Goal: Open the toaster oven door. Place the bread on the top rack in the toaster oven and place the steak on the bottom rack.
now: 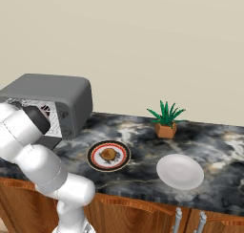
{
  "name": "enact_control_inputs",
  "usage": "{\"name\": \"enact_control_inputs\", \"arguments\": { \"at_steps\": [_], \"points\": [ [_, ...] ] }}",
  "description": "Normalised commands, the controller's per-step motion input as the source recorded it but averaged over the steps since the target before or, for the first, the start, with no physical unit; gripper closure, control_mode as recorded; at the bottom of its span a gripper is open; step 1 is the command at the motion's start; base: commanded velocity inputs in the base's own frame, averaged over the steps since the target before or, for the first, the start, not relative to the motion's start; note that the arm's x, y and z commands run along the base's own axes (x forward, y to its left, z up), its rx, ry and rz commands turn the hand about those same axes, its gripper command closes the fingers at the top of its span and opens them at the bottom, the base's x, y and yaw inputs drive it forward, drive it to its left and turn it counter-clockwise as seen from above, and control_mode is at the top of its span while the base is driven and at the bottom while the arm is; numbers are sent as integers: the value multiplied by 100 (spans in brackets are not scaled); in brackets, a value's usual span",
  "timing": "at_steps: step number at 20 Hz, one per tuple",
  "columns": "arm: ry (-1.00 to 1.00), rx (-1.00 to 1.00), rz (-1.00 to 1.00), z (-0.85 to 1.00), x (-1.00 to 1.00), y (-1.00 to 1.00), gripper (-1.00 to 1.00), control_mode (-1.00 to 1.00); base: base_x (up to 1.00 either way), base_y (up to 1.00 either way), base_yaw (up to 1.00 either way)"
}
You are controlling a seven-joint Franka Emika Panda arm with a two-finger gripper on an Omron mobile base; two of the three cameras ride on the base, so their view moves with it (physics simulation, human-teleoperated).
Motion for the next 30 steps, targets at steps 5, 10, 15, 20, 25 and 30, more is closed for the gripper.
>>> {"name": "enact_control_inputs", "arguments": {
  "at_steps": [5,10,15,20,25,30],
  "points": [
    [-3,0,-5,0,1,13,-100,-100,0,0,0],
    [0,0,-18,0,10,5,-100,-100,0,0,0],
    [0,0,-26,0,15,5,-100,-100,0,0,0],
    [0,3,-21,0,7,5,-100,-100,0,0,0],
    [0,6,-19,-2,4,5,-100,-100,0,0,0],
    [0,8,-17,-3,7,1,-100,-100,0,0,0]
  ]
}}
